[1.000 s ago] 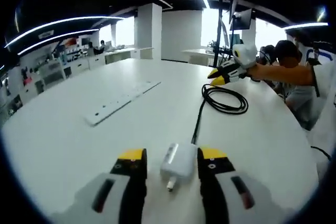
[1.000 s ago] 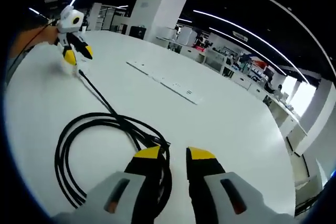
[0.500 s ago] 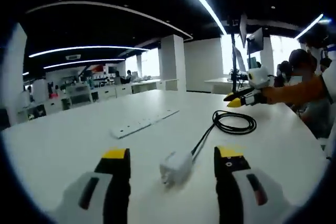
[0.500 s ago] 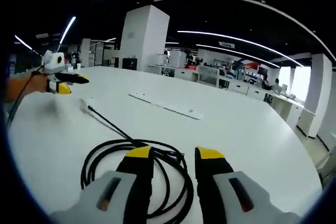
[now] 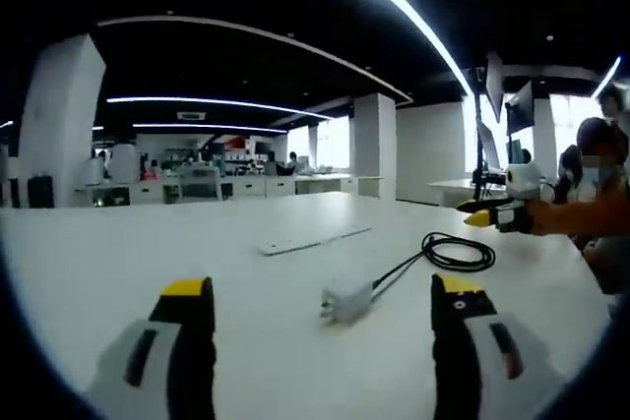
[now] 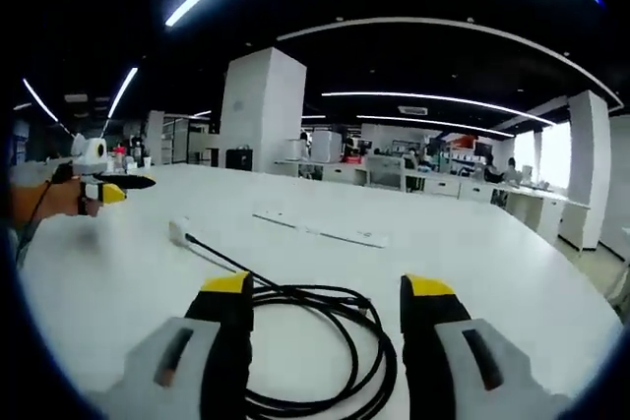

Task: Plug the desk Type‑C cable into the charger adapter.

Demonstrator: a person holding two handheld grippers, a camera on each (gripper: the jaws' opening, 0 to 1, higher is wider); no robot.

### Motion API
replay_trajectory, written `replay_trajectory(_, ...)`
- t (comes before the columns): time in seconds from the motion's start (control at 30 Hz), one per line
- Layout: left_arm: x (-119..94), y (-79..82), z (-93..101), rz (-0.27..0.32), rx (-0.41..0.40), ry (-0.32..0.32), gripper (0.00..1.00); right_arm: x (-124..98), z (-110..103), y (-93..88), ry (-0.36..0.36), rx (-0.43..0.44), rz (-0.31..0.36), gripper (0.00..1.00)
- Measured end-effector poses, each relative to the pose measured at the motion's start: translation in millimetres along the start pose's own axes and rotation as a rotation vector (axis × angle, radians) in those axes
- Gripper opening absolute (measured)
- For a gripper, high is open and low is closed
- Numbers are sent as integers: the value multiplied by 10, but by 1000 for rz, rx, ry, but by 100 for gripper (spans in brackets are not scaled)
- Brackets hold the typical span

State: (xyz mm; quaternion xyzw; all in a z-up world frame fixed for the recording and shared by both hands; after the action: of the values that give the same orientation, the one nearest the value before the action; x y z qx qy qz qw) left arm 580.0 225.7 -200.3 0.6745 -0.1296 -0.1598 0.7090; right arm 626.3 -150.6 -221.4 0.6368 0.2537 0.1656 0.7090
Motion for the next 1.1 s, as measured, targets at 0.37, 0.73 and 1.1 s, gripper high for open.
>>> replay_trajectory(0.37,-297,32,-38,99,-68,100,99,-73,53,104,-49,54,92,91)
replay_trajectory(0.73,-668,91,179,125,-40,111,98,-423,-177,151,-77,23,161,100)
replay_trajectory(1.1,-1241,19,520,163,-90,97,97,-1018,-647,96,-73,25,206,100)
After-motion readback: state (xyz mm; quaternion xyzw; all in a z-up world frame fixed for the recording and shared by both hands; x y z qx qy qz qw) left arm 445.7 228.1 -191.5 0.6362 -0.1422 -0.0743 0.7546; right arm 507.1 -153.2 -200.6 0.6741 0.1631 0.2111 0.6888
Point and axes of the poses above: the point that each gripper's makers call its tool centre point, and the gripper's own axes: x roughly forward along the fingers, z roughly to its right, y roughly out of its top, the point moved 2 cm from there along -x, roughly backward along the fingers, and after that the axes turned 1 degree about y, right-handed, at the moved point
